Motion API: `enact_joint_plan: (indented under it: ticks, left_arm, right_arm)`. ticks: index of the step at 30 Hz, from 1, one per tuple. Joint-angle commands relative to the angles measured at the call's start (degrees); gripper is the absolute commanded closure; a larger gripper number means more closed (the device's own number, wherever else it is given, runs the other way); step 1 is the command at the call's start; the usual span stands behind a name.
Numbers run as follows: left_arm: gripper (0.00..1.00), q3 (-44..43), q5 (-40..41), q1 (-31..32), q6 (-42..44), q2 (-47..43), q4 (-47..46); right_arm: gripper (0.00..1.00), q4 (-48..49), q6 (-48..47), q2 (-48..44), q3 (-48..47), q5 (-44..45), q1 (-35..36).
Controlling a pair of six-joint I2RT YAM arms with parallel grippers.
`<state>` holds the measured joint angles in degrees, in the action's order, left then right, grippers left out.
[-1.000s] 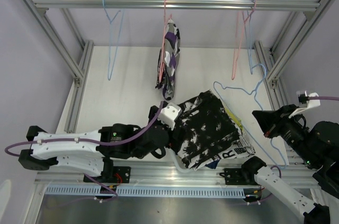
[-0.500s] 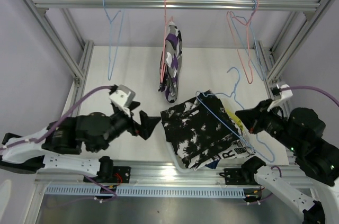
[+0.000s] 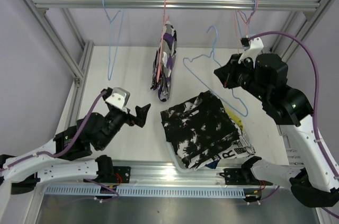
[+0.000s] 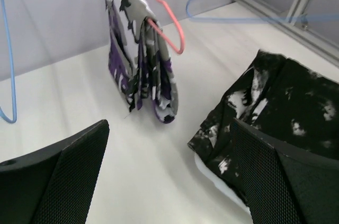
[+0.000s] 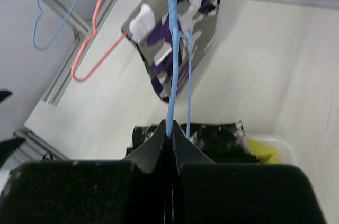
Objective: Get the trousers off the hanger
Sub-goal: Place the hanger at the clothesline.
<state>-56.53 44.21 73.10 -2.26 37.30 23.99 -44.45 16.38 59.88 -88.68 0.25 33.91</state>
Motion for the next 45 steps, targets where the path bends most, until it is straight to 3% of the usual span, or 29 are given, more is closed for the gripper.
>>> enact_joint_plan:
  ticks: [1, 11, 16, 37, 45]
  left_arm:
    - [0.01, 3.27, -1.67, -2.17, 4.98, -1.88, -7.02]
    - [0.01, 11.61, -1.76, -6.13, 5.25, -8.55, -11.14]
    - [0.01, 11.45, -1.23, -6.13, 4.99, -8.91, -10.81]
    - [0.01, 11.18, -1.40, -6.22, 4.20, -7.24, -9.84]
    - [0.01, 11.27, -2.46, -7.53, 3.67, -7.15, -9.84]
  right_arm:
    - [1.00, 5.24, -1.79, 2.16, -6.41, 4.93, -0.16]
    - [1.00, 6.65, -6.18, 12.18, -15.46, 15.21, -1.65]
    - [1.00, 5.95, -5.75, 16.23, -19.94, 17.33, -5.16]
    - [1.00, 7.44, -1.44, 28.18, -28.73, 0.72, -21.69]
    - [1.00, 10.52, -0.47, 30.21, -24.44, -3.68, -23.63]
